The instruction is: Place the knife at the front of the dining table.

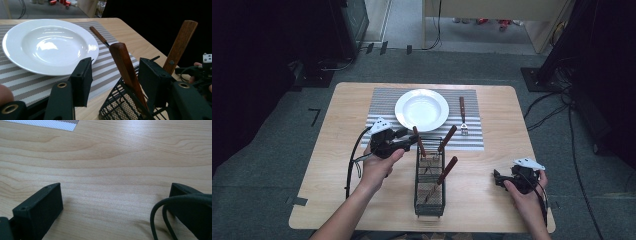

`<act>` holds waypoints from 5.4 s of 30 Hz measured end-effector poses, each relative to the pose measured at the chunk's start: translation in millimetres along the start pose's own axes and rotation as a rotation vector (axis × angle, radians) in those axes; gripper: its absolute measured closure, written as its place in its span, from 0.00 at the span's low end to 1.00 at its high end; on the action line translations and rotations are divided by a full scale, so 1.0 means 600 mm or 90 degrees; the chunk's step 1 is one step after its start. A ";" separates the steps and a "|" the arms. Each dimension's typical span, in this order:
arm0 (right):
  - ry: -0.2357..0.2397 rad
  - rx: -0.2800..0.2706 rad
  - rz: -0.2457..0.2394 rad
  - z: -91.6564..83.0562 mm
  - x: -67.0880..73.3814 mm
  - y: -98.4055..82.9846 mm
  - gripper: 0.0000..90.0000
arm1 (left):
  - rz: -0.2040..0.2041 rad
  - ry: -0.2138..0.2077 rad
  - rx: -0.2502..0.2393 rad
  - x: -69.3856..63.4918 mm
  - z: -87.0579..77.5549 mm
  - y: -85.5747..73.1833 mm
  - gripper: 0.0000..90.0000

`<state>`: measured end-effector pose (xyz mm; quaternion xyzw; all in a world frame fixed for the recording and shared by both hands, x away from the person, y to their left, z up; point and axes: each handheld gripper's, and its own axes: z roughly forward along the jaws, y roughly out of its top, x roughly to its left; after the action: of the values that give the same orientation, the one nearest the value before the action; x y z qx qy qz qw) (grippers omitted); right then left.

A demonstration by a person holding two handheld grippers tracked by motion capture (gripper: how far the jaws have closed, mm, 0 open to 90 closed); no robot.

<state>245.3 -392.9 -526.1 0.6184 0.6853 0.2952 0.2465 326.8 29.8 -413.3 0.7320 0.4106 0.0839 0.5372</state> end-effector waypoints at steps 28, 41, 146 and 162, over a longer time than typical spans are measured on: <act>0.001 -0.001 -0.001 0.000 0.000 0.000 0.00 | -0.006 -0.146 -0.072 -0.014 -0.025 0.017 0.90; 0.004 0.000 -0.004 0.000 0.000 0.000 0.00 | 0.037 -0.169 -0.154 -0.047 -0.095 0.053 0.92; 0.035 -0.004 -0.016 -0.001 0.000 -0.001 0.00 | -0.137 0.336 -0.035 0.292 0.139 0.104 0.91; 0.039 -0.005 -0.014 -0.002 0.000 -0.001 0.00 | -0.109 0.386 0.024 0.332 0.213 0.078 0.89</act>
<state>244.1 -393.3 -525.8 0.6005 0.6983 0.3137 0.2311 551.8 71.9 -488.5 0.6462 0.6136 0.2452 0.3818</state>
